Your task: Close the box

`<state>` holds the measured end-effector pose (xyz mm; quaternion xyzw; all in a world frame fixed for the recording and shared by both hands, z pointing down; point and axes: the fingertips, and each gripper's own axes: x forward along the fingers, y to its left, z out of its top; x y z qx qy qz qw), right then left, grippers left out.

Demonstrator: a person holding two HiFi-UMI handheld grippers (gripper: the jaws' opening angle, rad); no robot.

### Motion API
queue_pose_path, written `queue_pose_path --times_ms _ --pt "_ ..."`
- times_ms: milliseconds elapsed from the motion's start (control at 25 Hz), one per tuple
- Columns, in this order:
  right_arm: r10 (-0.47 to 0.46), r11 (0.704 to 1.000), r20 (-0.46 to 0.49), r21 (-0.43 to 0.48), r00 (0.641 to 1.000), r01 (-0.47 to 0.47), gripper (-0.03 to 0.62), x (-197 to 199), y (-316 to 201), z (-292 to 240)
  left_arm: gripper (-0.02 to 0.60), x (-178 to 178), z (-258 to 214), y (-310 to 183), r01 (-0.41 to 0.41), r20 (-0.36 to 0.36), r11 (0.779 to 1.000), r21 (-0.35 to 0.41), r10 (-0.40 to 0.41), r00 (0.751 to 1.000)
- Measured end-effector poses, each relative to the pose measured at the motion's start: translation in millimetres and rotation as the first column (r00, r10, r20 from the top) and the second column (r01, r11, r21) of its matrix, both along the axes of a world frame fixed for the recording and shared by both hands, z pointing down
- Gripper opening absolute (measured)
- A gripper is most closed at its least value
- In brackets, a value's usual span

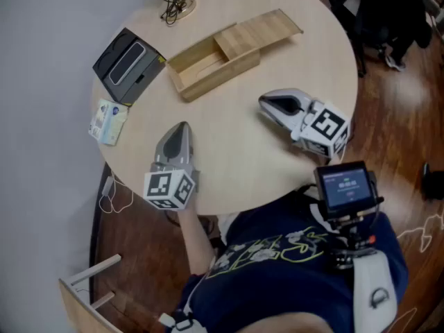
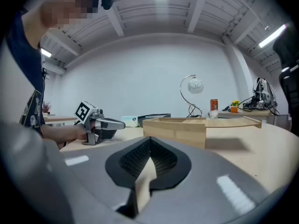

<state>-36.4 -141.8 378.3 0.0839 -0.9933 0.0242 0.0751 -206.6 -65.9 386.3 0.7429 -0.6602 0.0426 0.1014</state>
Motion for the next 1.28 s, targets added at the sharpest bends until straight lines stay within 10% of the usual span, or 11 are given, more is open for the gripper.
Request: queue_pose_path --times_ms 320,480,560,680,800,1000,1280 --pt "-0.057 0.998 0.011 -0.009 0.998 0.057 0.0 -9.8 8.6 0.5 0.003 4.4 5.2 11.2 -0.039 -0.002 0.996 -0.076 0.039 0.999" --pt "0.171 0.985 -0.037 0.007 0.985 -0.171 0.0 12.8 -42.3 -23.5 0.003 -18.0 -8.9 -3.4 0.026 0.051 1.0 -0.006 -0.025 0.998" --pt "0.367 0.928 -0.111 -0.024 0.923 -0.372 0.0 48.1 -112.3 -27.1 0.01 -37.9 -15.4 -18.3 0.056 0.077 0.998 0.002 -0.056 0.995" --pt "0.562 0.788 -0.245 -0.132 0.79 -0.601 0.0 107.6 -232.9 -0.2 0.368 -53.0 -23.8 -50.3 0.041 0.085 0.999 -0.005 -0.04 0.996" --pt "0.563 0.708 -0.385 -0.23 0.731 -0.667 0.0 125.2 -314.0 27.0 0.369 -58.0 -19.6 -74.1 0.035 0.163 0.997 -0.061 -0.025 0.986" --pt "0.362 0.765 -0.547 -0.288 0.755 -0.575 0.0 65.9 -324.1 49.7 0.376 -42.9 7.2 -83.7 -0.068 0.095 0.987 -0.148 0.083 0.992" --pt "0.163 0.845 -0.482 -0.382 0.861 -0.374 0.0 -25.7 -248.2 36.8 0.382 -16.5 11.8 -97.3 -0.152 0.051 0.977 -0.149 0.161 0.986"
